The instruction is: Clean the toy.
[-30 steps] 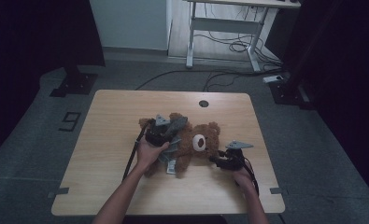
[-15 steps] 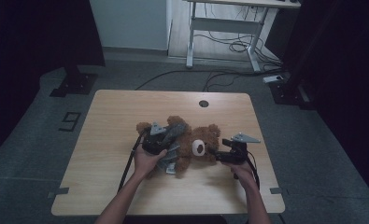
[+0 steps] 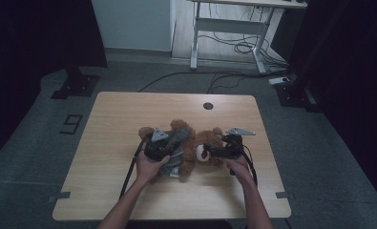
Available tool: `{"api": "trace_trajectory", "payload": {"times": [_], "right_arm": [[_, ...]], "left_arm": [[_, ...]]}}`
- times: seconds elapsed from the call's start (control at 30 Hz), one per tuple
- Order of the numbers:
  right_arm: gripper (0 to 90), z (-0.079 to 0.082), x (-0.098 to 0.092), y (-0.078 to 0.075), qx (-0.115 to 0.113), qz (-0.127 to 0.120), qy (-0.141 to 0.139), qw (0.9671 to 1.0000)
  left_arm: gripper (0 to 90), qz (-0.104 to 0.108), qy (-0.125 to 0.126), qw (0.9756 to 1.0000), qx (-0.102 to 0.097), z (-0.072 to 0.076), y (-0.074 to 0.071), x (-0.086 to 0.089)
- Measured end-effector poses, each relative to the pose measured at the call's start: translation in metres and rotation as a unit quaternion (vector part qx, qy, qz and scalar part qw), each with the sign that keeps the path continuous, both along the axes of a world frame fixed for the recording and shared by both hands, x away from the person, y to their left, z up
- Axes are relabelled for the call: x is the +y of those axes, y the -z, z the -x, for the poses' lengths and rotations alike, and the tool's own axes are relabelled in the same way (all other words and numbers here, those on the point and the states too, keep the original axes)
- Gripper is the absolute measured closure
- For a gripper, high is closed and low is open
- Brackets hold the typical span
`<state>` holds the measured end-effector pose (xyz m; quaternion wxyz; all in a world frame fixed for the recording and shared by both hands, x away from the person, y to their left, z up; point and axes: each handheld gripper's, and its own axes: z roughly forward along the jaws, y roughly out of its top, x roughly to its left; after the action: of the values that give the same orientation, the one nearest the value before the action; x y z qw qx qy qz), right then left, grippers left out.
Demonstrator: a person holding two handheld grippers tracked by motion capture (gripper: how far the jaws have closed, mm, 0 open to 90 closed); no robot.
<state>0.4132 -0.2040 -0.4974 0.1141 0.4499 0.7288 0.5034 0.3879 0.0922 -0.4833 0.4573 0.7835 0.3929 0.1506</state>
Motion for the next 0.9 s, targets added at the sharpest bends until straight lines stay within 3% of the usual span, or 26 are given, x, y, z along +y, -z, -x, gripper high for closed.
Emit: {"api": "trace_trajectory", "payload": {"times": [0.2,0.43,0.6,0.7,0.9], "right_arm": [[0.0,0.002,0.001,0.013,0.025,-0.009,-0.026,0.9993],[0.0,0.013,0.0,0.024,0.019,-0.019,-0.03,0.9992],[0.4,0.018,-0.003,0.029,0.02,-0.018,-0.039,0.9989],[4.8,0.021,-0.004,0.032,0.014,-0.021,-0.047,0.9985],[12.3,0.028,-0.005,0.033,-0.003,-0.017,-0.055,0.9984]], "left_arm": [[76.6,0.011,0.008,0.9999,0.004,0.006,0.002,0.003],[76.3,0.013,0.017,0.9998,0.004,0.015,-0.001,0.004],[76.0,0.033,0.026,0.9991,-0.002,0.025,-0.003,0.008],[75.9,0.046,0.026,0.9986,-0.009,0.029,-0.008,0.008],[75.8,0.037,0.045,0.9978,-0.033,0.03,-0.029,-0.014]]}}
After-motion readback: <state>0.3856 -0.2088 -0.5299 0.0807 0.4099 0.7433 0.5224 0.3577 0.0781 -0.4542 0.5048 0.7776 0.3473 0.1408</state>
